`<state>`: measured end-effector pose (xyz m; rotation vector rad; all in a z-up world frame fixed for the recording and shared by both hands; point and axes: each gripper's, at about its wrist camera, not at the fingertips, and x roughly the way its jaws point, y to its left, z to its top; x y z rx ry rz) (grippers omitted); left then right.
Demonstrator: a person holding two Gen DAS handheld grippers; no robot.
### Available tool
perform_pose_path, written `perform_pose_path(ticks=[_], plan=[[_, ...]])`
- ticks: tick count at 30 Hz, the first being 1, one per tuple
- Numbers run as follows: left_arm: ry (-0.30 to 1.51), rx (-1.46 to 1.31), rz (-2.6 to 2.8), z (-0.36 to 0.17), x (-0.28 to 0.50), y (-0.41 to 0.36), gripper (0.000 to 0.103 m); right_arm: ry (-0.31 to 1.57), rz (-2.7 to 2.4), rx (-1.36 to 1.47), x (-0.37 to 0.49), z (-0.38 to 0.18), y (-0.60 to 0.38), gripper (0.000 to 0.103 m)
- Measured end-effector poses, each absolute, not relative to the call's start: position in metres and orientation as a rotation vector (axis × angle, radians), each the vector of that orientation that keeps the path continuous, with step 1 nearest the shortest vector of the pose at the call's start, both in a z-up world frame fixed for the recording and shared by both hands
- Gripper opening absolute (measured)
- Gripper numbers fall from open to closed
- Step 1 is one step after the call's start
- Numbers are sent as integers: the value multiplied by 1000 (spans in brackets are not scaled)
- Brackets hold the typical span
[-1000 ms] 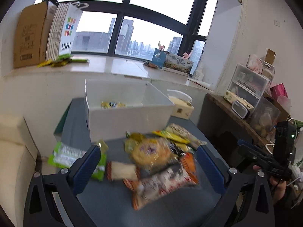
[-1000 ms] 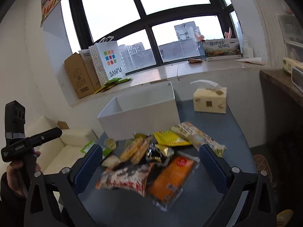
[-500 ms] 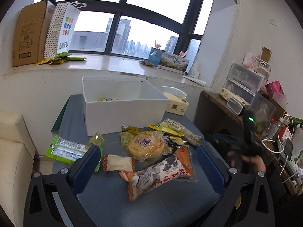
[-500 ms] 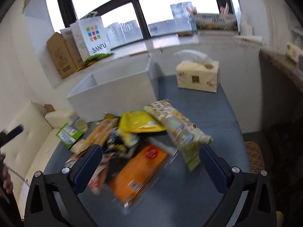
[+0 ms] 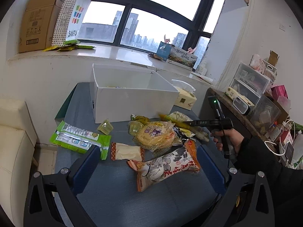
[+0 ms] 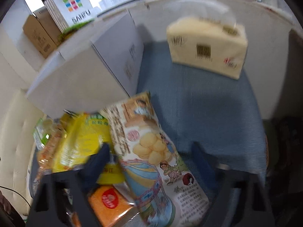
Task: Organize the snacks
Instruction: 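Grasp the illustrated biscuit bag with the right tool while the left grasps a green pack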
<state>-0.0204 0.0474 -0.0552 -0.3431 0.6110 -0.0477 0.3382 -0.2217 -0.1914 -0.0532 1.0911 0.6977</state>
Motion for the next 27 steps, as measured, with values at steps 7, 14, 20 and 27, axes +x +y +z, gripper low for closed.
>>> perform_pose_path(ticks=[7, 14, 20, 27], plan=[[637, -390, -19, -66, -18, 62, 103, 1031, 699, -47, 318, -184, -236, 36], [738, -201, -1, -79, 9, 90, 103, 891, 732, 69, 274, -138, -269, 36], [813, 64, -175, -92, 48, 119, 103, 793, 835, 68, 209, -106, -268, 36], [1014, 242, -422, -126, 105, 148, 103, 783, 901, 76, 157, -98, -262, 36]])
